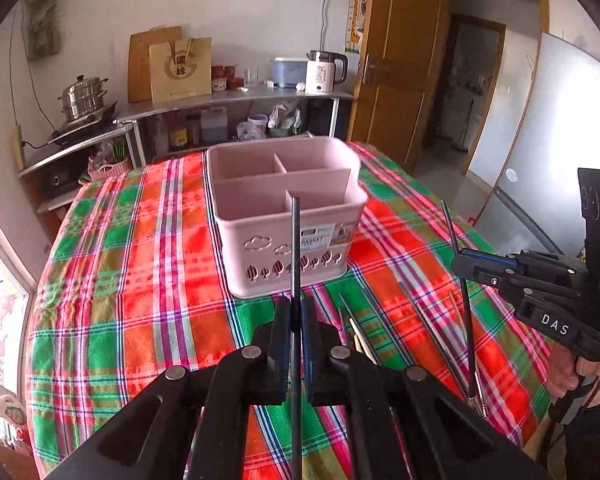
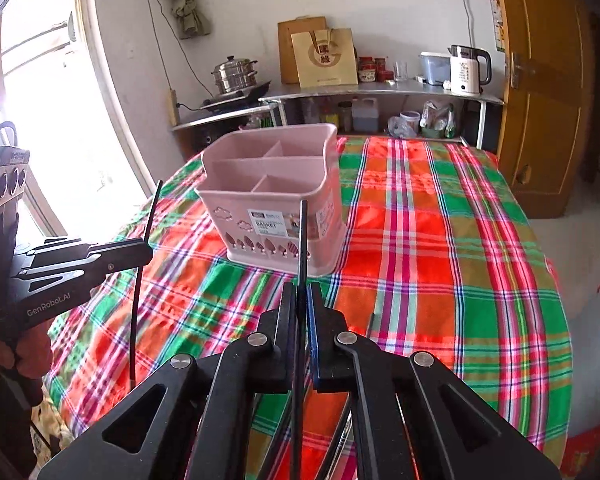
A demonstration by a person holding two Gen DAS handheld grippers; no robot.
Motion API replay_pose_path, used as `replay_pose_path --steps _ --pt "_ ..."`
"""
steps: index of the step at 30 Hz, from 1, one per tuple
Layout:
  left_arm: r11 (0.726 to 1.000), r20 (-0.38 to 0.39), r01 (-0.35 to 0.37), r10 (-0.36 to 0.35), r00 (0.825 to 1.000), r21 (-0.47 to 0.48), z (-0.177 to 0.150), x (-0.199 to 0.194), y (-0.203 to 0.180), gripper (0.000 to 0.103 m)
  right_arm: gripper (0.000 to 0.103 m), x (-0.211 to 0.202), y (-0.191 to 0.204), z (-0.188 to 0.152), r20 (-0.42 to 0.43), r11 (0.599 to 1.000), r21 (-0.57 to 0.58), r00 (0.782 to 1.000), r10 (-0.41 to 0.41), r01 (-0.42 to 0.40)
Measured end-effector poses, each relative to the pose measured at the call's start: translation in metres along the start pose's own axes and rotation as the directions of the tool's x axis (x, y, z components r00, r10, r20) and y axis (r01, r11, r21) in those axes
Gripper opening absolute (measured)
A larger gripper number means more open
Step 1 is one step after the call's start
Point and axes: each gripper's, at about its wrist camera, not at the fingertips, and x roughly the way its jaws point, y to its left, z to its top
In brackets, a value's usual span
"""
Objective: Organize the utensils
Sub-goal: 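Lift the black chopstick with the left tool while the right tool lifts its chopstick toward the basket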
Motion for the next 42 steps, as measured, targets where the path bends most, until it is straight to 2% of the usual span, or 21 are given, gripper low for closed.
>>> replay_pose_path --steps 7,17,25,33,42 --pt "1.000 0.067 0.002 -0.002 0.998 -0.002 0.010 -0.034 0.002 0.005 0.005 -0.026 0.005 0.011 0.069 1.000 -0.015 0.998 0.005 -0.004" --pt "0.999 0.097 0.021 -0.018 0.995 -0.029 0.012 -0.052 0.009 0.005 0.005 -0.044 0.010 0.018 0.116 0.999 -0.041 0.993 0.006 -0.001" --pt "0.998 0.098 0.043 -0.039 0.994 -0.036 0.028 -0.054 0.011 0.005 0.005 -0.052 0.012 0.033 0.151 0.999 -0.047 0.988 0.019 -0.011" --pt "0.996 0.130 0.067 -0.058 0.990 -0.062 0.075 -0.062 0.021 0.005 0.005 -0.053 0.019 0.075 0.215 0.997 -0.051 0.975 0.061 -0.051" --pt "0.991 0.215 0.085 -0.060 0.975 -0.108 0.136 -0.073 0.039 0.005 0.005 -0.043 0.018 0.130 0.295 0.995 -0.020 0.951 0.095 -0.093"
